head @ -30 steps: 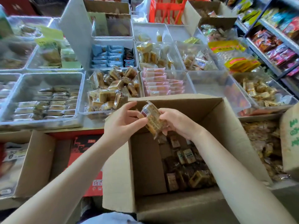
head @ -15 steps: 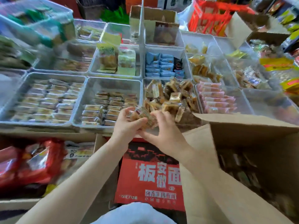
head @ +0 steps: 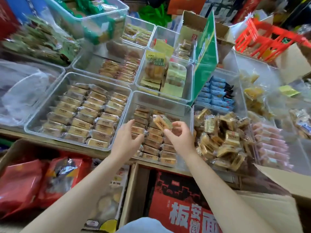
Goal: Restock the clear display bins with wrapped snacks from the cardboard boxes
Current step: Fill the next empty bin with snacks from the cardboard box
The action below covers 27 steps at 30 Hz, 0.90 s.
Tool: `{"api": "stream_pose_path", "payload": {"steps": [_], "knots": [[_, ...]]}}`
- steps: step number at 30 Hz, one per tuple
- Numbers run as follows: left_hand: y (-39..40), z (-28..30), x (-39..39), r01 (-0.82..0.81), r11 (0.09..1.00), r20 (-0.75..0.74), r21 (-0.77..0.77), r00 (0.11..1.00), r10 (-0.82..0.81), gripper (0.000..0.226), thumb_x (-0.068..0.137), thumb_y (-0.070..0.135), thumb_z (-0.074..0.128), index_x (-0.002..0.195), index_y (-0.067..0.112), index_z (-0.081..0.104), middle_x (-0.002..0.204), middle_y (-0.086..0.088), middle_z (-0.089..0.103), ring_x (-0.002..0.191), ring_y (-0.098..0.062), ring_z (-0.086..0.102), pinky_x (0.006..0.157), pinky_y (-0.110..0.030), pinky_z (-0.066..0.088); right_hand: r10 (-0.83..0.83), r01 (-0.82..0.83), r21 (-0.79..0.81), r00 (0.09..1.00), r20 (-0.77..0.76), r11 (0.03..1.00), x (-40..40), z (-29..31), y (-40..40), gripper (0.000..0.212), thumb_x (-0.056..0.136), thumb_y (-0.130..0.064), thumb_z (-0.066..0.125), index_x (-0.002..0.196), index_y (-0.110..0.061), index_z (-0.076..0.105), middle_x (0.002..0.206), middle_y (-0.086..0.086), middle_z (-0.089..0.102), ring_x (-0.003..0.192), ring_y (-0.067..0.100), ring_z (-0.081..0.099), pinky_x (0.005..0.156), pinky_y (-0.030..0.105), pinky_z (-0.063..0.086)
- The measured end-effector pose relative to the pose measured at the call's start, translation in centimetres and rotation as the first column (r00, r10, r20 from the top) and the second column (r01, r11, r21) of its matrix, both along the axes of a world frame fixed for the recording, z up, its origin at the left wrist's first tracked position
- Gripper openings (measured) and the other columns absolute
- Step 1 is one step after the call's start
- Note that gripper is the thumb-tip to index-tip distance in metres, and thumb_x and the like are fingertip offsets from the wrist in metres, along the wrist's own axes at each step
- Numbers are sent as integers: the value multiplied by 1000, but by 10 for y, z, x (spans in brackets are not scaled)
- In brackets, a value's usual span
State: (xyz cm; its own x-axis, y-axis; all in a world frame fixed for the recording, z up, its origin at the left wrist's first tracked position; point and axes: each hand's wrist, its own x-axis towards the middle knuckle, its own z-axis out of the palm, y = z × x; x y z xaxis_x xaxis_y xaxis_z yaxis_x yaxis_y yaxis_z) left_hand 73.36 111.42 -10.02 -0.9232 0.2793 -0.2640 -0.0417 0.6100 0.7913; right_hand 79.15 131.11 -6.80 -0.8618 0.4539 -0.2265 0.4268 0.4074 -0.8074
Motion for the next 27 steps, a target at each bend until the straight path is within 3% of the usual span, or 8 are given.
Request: {"api": "stream_pose_path", "payload": {"steps": [2, 5, 10, 14, 19, 22, 25, 27], "knots": [[-18, -29, -11, 79, 949, -239, -304, 958, -156, 70, 93, 49, 50, 153, 14, 37, 159, -9, 35, 148, -27, 28, 120, -46, 25, 9, -1, -89, 996, 85, 996, -29, -17, 3, 29, 91, -35, 67, 118, -34, 57, 107, -4, 65, 97, 18, 65, 81, 39, 59], [-31, -56, -16, 158, 850, -251, -502, 914, -318, 71, 97, 47, 45, 158, 17, 27, 168, -7, 12, 156, -25, 6, 125, -47, 11, 104, -80, -148, 981, 164, 986, -68, -42, -5, 27, 98, -32, 56, 123, -41, 52, 111, 0, 64, 99, 21, 64, 83, 42, 56], [-25, -66, -15, 119, 808, -272, -578, 905, -328, 77, 92, 54, 35, 160, 23, 19, 169, -6, 10, 156, -24, 6, 123, -49, 16, 384, -365, -122, 851, 357, 923, -108, -86, -24, 32, 105, -27, 39, 133, -33, 51, 125, 1, 61, 111, 23, 57, 94, 36, 43], [-23, -69, -15, 99, 796, -297, -597, 895, -334, 80, 88, 56, 39, 160, 26, 23, 168, -8, 15, 155, -28, 11, 120, -50, 19, 420, -454, -5, 821, 388, 891, -118, -101, -27, 37, 106, -25, 35, 138, -26, 55, 125, 5, 46, 120, 25, 49, 109, 39, 35], [-23, -71, -15, 97, 790, -292, -605, 897, -333, 78, 87, 54, 42, 158, 25, 29, 167, -10, 17, 154, -30, 16, 117, -52, 27, 437, -470, 23, 836, 331, 882, -118, -108, -31, 37, 106, -32, 42, 139, -23, 56, 120, 7, 43, 119, 23, 48, 99, 26, 30], [-23, -71, -14, 101, 786, -289, -610, 895, -340, 76, 87, 54, 40, 157, 25, 33, 167, -10, 18, 153, -31, 17, 116, -53, 28, 429, -461, 18, 840, 331, 887, -116, -108, -34, 37, 107, -32, 40, 140, -25, 55, 124, 7, 48, 123, 23, 49, 97, 27, 32], [-24, -68, -15, 121, 781, -265, -613, 899, -348, 75, 87, 54, 38, 156, 26, 33, 168, -10, 14, 153, -31, 16, 116, -52, 27, 432, -479, 50, 827, 359, 876, -110, -102, -40, 44, 107, -35, 37, 150, -29, 42, 143, 8, 47, 136, 27, 42, 112, 39, 34], [-24, -65, -15, 143, 777, -241, -613, 903, -357, 77, 88, 56, 36, 158, 26, 29, 168, -9, 9, 154, -31, 11, 118, -52, 23, 398, -431, 18, 846, 354, 902, -97, -88, -45, 56, 105, -39, 39, 158, -31, 22, 157, 5, 30, 142, 23, 33, 115, 42, 28]]}}
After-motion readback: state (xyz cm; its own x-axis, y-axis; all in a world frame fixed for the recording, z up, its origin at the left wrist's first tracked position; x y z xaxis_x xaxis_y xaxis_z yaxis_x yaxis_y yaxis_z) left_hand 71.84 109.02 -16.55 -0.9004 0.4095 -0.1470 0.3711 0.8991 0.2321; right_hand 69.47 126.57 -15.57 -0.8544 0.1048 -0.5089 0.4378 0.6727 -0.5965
